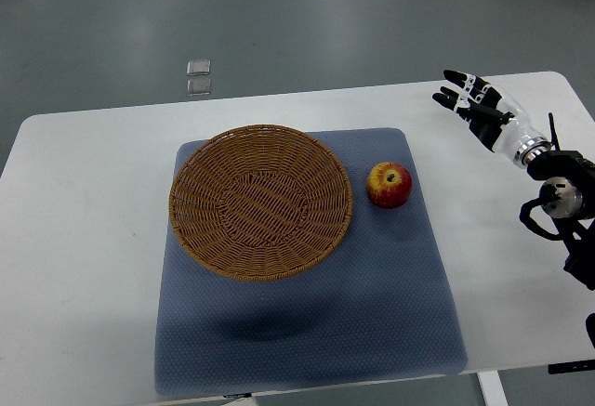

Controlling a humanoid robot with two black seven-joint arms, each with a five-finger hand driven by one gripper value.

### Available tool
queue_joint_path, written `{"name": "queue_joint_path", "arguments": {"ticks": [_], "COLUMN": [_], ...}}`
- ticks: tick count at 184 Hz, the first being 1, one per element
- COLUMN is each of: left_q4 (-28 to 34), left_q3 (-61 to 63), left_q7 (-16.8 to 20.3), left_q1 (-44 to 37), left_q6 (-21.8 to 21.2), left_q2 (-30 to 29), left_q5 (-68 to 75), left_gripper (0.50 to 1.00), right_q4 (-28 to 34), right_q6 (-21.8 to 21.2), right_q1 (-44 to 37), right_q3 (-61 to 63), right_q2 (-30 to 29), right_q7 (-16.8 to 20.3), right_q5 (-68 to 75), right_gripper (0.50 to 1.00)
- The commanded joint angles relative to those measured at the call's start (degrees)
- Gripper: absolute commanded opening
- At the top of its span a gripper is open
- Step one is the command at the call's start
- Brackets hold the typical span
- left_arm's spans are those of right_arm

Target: Place red apple in basket with right hand

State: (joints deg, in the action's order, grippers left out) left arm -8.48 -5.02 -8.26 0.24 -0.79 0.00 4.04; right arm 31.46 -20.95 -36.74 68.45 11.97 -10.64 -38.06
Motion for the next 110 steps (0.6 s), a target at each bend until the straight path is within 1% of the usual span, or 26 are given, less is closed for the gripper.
{"name": "queue_joint_path", "arguments": {"ticks": [1,12,110], "left_q4": [0.0,-0.1,0.0], "left_q3": [0.2,-0.2,-0.2], "left_q7": [0.0,0.5,0.5], "left_q1": [0.0,0.0,-0.1], "left_q6": [0.0,-0.1,-0.1], "left_q2": [0.0,0.0,0.0], "left_q5": [0.0,0.0,0.0], "left_gripper": [1.0,1.0,1.0], "right_q4": [0.0,0.0,-0.2], "right_q6": [0.1,0.1,-0.3], "right_q1": [0.0,0.1,0.3], "right_q3": [0.0,0.0,0.3], "right_q2": [0.2,0.2,1.0], "right_q7": [0.0,0.0,-0.2], "right_q5": [0.0,0.1,0.1], "right_gripper": [0.928,0.928,0.926]}}
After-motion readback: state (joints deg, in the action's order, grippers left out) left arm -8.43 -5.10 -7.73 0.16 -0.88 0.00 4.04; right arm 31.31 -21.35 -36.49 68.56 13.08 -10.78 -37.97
